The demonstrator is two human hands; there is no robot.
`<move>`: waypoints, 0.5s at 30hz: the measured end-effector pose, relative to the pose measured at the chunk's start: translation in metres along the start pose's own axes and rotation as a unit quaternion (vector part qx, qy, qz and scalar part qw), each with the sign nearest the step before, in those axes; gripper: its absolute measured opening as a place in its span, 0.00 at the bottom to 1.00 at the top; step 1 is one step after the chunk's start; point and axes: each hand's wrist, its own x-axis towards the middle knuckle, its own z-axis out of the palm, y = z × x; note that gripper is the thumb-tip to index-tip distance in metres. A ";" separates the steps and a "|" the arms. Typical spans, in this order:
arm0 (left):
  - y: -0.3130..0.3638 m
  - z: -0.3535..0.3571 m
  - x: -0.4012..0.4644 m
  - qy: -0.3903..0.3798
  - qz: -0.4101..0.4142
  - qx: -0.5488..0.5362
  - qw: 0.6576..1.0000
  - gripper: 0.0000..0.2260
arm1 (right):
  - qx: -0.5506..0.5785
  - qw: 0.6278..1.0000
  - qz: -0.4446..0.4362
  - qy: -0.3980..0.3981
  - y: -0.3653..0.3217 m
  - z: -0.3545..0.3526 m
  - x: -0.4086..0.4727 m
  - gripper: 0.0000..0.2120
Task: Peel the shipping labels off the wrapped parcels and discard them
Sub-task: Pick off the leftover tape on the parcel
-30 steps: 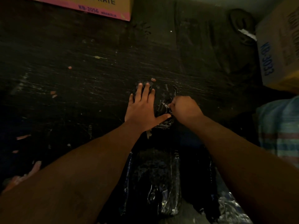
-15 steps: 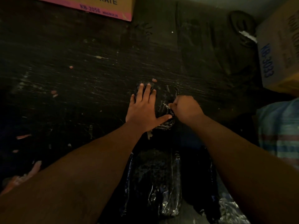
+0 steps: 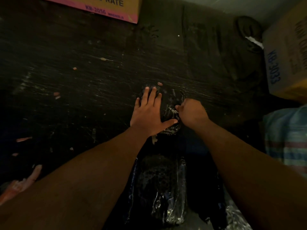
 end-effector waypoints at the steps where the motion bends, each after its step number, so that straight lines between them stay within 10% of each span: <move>1: 0.000 0.000 0.000 0.000 0.000 -0.002 1.000 0.54 | 0.001 1.000 -0.005 0.004 0.000 0.002 -0.002 0.13; 13: -0.017 -0.016 -0.009 -0.034 0.035 -0.119 0.992 0.47 | 0.254 0.964 0.061 0.053 0.022 0.026 -0.011 0.07; 15: -0.029 -0.016 -0.025 -0.005 0.017 -0.138 0.990 0.42 | 0.266 0.961 0.067 0.036 0.015 0.028 -0.014 0.19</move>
